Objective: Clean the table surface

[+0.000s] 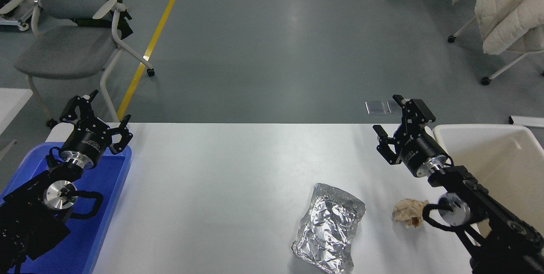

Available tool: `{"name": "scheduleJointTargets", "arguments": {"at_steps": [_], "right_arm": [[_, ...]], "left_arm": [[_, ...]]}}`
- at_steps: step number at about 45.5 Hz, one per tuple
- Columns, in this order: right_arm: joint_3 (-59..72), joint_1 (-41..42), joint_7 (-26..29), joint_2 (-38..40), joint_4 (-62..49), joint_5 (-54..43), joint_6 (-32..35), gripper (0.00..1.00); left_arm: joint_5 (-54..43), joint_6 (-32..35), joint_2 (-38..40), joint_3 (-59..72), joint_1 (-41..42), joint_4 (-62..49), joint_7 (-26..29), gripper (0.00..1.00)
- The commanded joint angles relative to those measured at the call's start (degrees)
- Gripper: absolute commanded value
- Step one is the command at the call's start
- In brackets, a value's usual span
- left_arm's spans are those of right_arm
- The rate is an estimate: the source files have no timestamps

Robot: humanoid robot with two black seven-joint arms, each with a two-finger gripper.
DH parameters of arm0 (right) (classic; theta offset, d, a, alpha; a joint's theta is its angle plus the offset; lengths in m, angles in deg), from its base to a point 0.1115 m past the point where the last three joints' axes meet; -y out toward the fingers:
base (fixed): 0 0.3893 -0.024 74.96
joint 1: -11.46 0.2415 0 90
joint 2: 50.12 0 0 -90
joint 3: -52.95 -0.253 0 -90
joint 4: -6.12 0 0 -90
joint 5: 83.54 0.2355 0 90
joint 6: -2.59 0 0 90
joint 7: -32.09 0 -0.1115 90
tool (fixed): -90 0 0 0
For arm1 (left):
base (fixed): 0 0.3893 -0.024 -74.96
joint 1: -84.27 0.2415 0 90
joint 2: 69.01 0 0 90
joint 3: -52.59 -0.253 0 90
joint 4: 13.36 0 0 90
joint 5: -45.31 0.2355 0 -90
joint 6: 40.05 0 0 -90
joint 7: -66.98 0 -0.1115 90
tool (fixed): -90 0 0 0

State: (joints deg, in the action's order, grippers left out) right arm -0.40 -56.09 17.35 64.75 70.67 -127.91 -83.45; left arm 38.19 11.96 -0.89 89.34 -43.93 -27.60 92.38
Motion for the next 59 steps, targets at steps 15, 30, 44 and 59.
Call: {"name": "scheduleJointTargets", "arguments": {"at_steps": [15, 30, 44, 59], "right_arm": [[33.4, 1.5, 4.9, 31.6, 23.9, -23.4, 0.4, 1.0], [37.9, 1.4, 16.2, 27.3, 24.5, -23.4, 0.4, 1.0], [37.5, 1.5, 22.2, 20.2, 24.1, -20.9, 0.3, 1.0], [37.5, 3.8, 23.1, 17.2, 23.6, -18.1, 0.3, 1.0]], "left_arm": [[0.0, 0.0, 0.0, 0.0, 0.0, 0.0, 0.0, 1.0], [0.0, 0.0, 0.0, 0.0, 0.0, 0.0, 0.0, 1.0], [0.0, -0.1, 0.0, 0.0, 0.0, 0.0, 0.0, 1.0], [0.0, -0.1, 0.0, 0.0, 0.0, 0.0, 0.0, 1.0]]}}
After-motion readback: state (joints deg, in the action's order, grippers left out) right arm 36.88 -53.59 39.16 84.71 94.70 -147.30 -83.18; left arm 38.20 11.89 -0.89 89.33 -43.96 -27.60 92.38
